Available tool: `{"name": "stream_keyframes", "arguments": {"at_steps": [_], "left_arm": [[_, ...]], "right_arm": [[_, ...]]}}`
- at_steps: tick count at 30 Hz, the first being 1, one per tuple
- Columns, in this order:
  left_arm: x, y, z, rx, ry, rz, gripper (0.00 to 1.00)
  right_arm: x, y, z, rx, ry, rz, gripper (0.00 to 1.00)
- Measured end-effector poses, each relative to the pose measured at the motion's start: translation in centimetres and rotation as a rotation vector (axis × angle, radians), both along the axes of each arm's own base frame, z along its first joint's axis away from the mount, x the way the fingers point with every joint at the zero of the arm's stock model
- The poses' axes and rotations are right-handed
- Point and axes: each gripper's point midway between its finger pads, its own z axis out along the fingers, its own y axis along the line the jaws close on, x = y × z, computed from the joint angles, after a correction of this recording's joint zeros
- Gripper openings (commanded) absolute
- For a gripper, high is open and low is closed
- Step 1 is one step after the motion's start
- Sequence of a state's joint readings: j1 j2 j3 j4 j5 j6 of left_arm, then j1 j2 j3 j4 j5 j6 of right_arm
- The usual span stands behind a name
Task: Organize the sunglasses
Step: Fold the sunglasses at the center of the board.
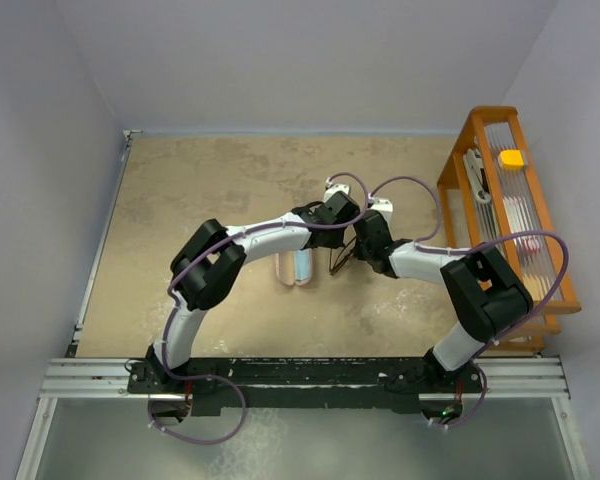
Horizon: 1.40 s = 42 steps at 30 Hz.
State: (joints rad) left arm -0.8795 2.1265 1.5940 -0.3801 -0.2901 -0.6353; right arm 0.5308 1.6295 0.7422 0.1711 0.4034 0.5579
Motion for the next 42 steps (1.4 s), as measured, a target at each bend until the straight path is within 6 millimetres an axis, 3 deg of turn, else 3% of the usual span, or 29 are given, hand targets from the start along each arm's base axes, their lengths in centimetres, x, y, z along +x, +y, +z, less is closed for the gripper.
{"name": "stream_keyframes", "arguments": {"at_steps": [10,24,42], "left_arm": [[-0.8,0.2,-0.7,0.002,0.016,-0.004,0.0],[-0.9,1.3,-0.9,-0.035,0.037,0.021,0.0],[-1.3,1.0,-1.0,-0.064,0.05,0.005,0.0]], "right_arm": [[-0.3,0.3,0.0,0.046,-0.004,0.002,0.0],[-2.8,-0.4,-0.1,0.127,-0.015,-0.026,0.0],[-1.6,2.0,-0.2,0.316,-0.075,0.008,0.0]]}}
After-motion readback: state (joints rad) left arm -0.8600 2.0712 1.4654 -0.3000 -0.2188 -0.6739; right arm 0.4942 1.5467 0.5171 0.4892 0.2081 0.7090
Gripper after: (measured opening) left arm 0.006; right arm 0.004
